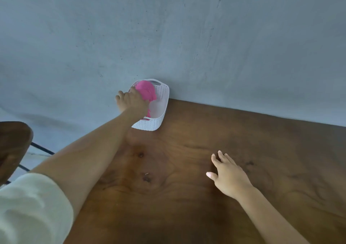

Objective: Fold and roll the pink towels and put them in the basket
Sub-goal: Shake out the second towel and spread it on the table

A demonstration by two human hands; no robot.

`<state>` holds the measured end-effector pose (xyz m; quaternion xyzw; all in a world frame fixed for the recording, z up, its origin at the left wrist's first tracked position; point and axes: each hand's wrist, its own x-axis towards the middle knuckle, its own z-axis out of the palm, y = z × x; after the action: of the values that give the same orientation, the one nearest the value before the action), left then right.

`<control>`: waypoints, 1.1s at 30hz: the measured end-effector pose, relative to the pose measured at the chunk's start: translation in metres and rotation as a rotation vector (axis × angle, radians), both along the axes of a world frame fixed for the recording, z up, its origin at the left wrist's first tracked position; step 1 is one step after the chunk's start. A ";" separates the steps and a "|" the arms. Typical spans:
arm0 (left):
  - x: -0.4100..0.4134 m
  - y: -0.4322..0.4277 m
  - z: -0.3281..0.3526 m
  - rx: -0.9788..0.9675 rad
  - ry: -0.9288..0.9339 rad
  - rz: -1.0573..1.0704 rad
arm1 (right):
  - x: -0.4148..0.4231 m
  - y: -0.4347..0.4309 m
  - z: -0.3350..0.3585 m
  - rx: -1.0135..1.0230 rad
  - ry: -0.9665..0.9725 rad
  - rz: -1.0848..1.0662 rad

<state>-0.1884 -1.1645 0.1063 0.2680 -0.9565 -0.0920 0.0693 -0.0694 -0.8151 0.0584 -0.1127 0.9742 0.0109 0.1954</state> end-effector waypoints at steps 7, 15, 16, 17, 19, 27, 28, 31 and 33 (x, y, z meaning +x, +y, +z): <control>-0.005 0.003 0.009 0.065 -0.053 -0.008 | 0.001 -0.006 0.003 0.010 -0.015 -0.031; 0.001 0.006 0.008 0.037 0.035 -0.121 | 0.004 0.001 0.003 -0.047 -0.005 -0.045; 0.003 0.008 0.008 0.024 0.063 -0.158 | 0.004 0.003 0.003 -0.058 -0.001 -0.046; 0.006 0.012 0.009 0.008 0.103 -0.202 | 0.005 0.004 0.002 -0.072 0.002 -0.050; 0.014 0.024 0.010 -0.006 0.202 -0.312 | 0.007 0.006 -0.001 -0.100 0.009 -0.061; 0.086 0.096 0.001 0.027 0.415 -0.700 | 0.028 0.028 0.000 -0.210 -0.012 -0.095; 0.095 0.106 -0.003 0.036 0.405 -0.725 | 0.033 0.035 0.001 -0.215 -0.009 -0.095; 0.120 0.137 -0.015 0.035 0.361 -0.777 | 0.048 0.054 0.005 -0.225 0.008 -0.101; 0.136 0.167 -0.022 0.040 0.320 -0.829 | 0.063 0.075 0.008 -0.236 0.025 -0.119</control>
<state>-0.0519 -0.9978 0.0840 -0.1546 -0.9584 -0.1707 0.1687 -0.0061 -0.7400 0.0663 -0.0765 0.9761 -0.1138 0.1688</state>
